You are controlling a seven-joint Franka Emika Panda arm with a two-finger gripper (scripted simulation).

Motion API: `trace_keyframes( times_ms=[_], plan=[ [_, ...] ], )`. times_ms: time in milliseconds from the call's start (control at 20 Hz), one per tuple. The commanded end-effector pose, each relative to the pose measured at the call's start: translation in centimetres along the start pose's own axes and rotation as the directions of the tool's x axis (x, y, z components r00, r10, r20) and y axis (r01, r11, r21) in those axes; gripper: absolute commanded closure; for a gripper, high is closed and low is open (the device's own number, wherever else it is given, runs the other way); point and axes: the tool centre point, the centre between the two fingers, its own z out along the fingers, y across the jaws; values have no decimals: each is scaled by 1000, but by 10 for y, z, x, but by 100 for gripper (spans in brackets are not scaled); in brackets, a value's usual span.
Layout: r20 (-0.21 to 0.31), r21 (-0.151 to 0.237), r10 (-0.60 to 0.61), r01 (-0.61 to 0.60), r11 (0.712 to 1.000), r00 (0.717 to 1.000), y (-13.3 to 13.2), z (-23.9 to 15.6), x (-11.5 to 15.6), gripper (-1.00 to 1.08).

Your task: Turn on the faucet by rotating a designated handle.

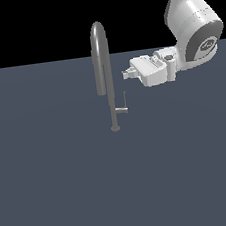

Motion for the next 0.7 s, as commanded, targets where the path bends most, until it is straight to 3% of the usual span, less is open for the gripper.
trace_keyframes(
  times_ms=[0, 300, 650],
  plan=[
    [44, 47, 46, -49, 998, 998, -1, 3, 18, 108],
    [121, 122, 121, -135, 983, 985, -1, 10, 49, 108],
    [161, 156, 155, -180, 971, 975, 0, 15, 65, 108]
  ],
)
